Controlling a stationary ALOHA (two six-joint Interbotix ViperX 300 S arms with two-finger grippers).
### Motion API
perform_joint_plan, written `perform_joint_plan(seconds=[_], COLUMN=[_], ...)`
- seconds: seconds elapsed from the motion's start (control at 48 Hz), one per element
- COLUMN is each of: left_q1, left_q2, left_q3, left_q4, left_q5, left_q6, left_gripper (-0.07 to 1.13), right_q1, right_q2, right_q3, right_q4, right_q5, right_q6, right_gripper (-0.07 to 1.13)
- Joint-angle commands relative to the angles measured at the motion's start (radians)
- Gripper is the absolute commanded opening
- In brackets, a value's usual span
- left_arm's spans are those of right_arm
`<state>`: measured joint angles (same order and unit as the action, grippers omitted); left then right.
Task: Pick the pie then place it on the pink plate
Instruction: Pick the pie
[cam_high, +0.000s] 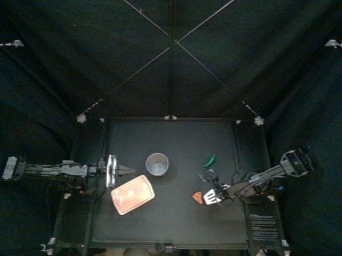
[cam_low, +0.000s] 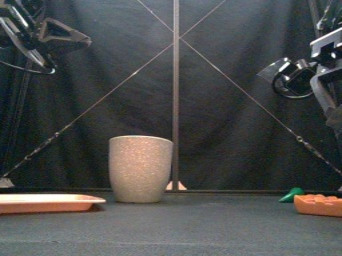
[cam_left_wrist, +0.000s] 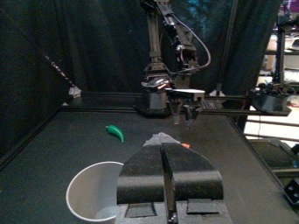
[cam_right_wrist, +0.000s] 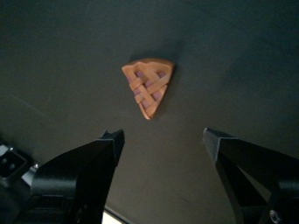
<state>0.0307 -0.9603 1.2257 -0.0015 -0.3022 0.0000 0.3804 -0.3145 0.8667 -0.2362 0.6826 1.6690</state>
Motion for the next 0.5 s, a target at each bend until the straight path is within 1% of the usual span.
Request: perform_joint_plan(seconds=[0.021, 0.292, 0.5], left_q1=[0.003, 0.009, 0.025], left_q2=[0.005, 0.005, 0.003], left_q3=[-0.014, -0.006, 0.003], left_q4=[0.003, 0.005, 0.005], left_q5=[-0.008, -0.008, -0.008], left_q6=[0.002, 0.002, 0.003], left_gripper=[0.0, 0.0, 0.0], right_q1=[0.014, 0.011, 0.011], right_q2=[0.048, 0.196, 0.268], right_q3=[-0.048, -0.112, -0.132], right_q4=[-0.049, -0.063, -0.066], right_q5=[-0.003, -0.005, -0.011], right_q6=[0.043, 0.041, 0.041], right_gripper=[1.04, 1.04, 1.04])
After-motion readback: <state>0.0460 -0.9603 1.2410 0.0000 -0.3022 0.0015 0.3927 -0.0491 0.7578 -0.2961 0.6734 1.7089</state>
